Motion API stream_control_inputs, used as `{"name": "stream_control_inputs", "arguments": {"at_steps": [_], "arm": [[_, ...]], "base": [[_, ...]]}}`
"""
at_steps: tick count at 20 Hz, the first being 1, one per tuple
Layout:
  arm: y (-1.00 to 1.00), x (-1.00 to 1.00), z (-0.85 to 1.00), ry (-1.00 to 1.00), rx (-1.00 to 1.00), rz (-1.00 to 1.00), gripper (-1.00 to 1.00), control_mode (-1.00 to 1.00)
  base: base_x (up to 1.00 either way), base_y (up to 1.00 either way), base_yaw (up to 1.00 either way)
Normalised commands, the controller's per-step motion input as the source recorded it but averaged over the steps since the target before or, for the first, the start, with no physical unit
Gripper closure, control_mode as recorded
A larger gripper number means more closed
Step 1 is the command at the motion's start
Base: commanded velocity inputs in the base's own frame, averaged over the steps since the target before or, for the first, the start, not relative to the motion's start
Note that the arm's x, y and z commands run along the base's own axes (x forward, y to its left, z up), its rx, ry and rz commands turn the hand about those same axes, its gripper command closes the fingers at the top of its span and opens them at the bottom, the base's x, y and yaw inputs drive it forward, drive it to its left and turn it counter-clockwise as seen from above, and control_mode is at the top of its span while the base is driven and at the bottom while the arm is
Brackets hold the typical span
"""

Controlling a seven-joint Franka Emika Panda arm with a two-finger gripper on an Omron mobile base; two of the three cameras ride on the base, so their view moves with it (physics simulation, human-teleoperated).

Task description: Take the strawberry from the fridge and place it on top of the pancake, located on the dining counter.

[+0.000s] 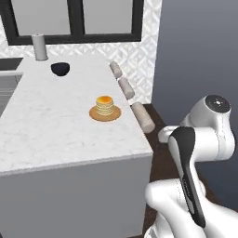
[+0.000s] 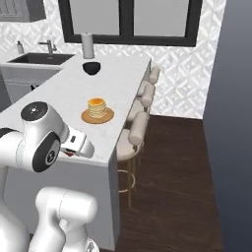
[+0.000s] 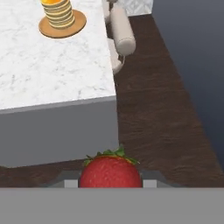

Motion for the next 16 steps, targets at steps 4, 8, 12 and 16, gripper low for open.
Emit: {"name": "stream_control_inputs", "arguments": {"at_steps": [4,8,12,16], "arm": [[0.0,0.0,0.0,0.0,0.0,0.0,1.0,1.0],[0.0,0.0,0.0,0.0,0.0,0.0,1.0,1.0],[0.0,0.0,0.0,0.0,0.0,0.0,1.0,1.0],[0.0,0.0,0.0,0.0,0.0,0.0,1.0,1.0]], "base": [[-0.01,-1.0,0.56],[-0.01,-1.0,0.56],[0.0,-1.0,0.58],[0.07,-1.0,0.56]]}}
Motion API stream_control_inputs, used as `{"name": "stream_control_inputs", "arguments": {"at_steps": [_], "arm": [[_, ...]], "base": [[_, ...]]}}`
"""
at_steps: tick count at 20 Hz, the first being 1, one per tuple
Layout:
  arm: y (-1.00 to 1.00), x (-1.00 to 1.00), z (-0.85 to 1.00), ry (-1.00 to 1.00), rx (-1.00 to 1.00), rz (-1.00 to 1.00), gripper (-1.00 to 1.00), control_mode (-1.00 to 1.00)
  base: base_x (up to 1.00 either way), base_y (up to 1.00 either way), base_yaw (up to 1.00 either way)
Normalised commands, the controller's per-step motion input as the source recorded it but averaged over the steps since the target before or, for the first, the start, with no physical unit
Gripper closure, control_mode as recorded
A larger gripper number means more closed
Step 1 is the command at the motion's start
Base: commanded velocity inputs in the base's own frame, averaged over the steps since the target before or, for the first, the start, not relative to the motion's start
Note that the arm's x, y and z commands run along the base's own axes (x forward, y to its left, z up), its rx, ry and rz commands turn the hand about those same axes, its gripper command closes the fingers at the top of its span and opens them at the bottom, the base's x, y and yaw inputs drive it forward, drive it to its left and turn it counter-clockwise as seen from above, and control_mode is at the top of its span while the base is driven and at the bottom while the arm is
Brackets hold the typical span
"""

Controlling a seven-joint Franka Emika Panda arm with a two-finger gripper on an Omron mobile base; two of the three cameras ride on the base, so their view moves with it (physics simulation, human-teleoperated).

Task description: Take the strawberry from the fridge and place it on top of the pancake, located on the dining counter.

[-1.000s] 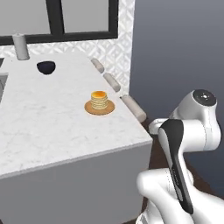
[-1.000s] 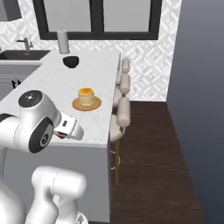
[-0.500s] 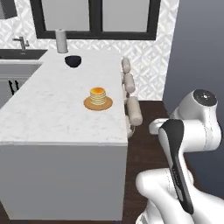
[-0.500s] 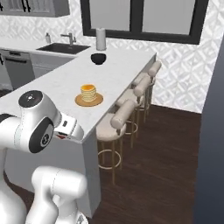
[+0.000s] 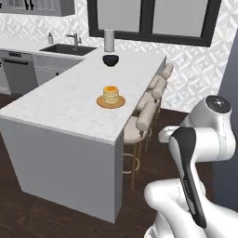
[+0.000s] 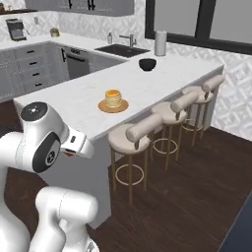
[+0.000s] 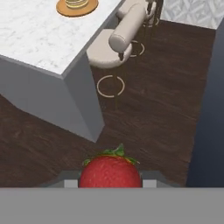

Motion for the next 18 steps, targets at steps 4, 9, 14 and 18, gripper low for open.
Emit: {"name": "stream_control_inputs", "arguments": {"at_steps": [4,9,14,18], "arm": [[0.0,0.0,0.0,0.0,0.0,0.0,1.0,1.0],[0.0,0.0,0.0,0.0,0.0,0.0,1.0,1.0],[0.0,0.0,0.0,0.0,0.0,0.0,1.0,1.0],[0.0,0.0,0.0,0.0,0.0,0.0,1.0,1.0]], "base": [[0.29,-1.0,0.47],[0.48,-1.0,0.39],[0.69,-0.98,0.42],[0.61,-0.94,0.56]]}}
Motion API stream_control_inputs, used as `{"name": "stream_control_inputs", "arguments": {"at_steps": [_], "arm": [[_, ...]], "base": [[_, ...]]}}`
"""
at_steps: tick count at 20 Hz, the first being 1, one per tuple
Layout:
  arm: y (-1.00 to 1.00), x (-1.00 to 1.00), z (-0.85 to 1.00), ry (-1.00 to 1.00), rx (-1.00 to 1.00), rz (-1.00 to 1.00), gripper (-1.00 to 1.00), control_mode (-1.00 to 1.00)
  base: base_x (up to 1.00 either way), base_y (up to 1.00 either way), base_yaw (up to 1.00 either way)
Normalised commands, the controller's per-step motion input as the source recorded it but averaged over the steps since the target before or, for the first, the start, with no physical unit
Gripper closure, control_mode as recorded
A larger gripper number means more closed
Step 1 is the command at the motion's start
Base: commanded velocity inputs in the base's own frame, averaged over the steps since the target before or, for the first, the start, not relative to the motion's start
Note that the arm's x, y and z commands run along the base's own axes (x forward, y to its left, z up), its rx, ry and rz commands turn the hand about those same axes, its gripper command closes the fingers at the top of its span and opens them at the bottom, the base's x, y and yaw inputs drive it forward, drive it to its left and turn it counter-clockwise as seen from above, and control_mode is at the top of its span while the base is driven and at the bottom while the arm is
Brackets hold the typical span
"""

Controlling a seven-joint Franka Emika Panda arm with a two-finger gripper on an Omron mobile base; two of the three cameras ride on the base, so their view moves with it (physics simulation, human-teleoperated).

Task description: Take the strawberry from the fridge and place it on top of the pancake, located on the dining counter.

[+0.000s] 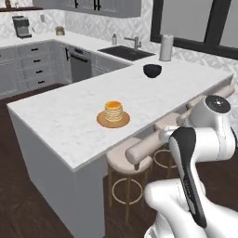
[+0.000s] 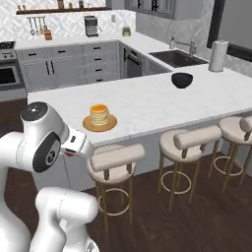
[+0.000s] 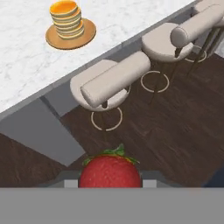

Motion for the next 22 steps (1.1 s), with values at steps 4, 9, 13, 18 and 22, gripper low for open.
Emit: {"name": "stream_control_inputs", "arguments": {"at_steps": [4,9,13,18,22], "arm": [[0.0,0.0,0.0,0.0,0.0,0.0,1.0,1.0],[0.0,0.0,0.0,0.0,0.0,0.0,1.0,1.0],[0.0,0.0,0.0,0.0,0.0,0.0,1.0,1.0],[0.0,0.0,0.0,0.0,0.0,0.0,1.0,1.0],[0.0,0.0,0.0,0.0,0.0,0.0,1.0,1.0]], "base": [[0.18,-0.77,0.75],[0.0,-0.72,0.79],[0.0,-0.97,0.68],[0.03,-0.65,0.3],[0.39,0.06,-0.11]]}}
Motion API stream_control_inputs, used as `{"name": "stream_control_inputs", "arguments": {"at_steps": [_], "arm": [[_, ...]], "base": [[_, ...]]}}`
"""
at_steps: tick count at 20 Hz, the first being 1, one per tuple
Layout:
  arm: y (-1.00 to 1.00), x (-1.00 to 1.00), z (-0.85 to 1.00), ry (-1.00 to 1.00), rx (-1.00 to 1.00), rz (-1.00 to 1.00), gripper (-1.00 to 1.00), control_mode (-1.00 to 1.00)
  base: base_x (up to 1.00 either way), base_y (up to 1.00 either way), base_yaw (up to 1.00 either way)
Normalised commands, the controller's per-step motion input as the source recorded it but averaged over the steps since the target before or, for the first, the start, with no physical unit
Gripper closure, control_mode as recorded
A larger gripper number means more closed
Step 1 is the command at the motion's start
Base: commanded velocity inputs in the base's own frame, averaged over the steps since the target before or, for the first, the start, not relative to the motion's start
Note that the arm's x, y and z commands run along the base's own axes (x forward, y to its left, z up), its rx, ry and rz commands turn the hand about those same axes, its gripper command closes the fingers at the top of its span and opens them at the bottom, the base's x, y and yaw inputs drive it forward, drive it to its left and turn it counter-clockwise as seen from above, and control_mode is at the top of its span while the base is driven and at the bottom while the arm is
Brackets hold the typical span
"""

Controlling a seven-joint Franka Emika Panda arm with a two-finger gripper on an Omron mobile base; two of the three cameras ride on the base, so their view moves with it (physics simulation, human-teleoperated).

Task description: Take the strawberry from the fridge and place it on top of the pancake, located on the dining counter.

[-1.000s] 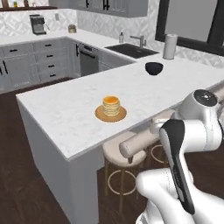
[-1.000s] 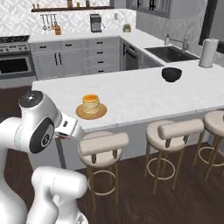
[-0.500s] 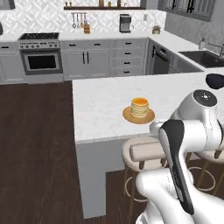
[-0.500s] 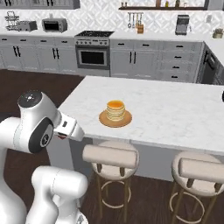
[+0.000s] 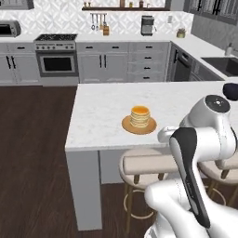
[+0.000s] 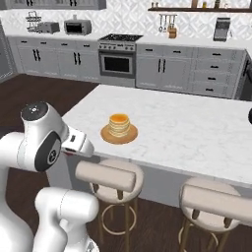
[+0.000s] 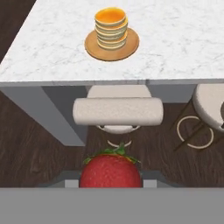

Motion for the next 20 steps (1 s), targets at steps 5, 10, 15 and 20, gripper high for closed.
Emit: {"name": "stream_control_inputs", "arguments": {"at_steps": [5,10,15,20], "arm": [[0.0,0.0,0.0,0.0,0.0,0.0,1.0,1.0],[0.0,0.0,0.0,0.0,0.0,0.0,1.0,1.0],[0.0,0.0,0.0,0.0,0.0,0.0,1.0,1.0],[0.0,0.0,0.0,0.0,0.0,0.0,1.0,1.0]], "base": [[0.3,0.29,-0.34],[0.07,0.51,-0.21],[0.11,0.26,-0.01],[0.5,0.0,0.0]]}}
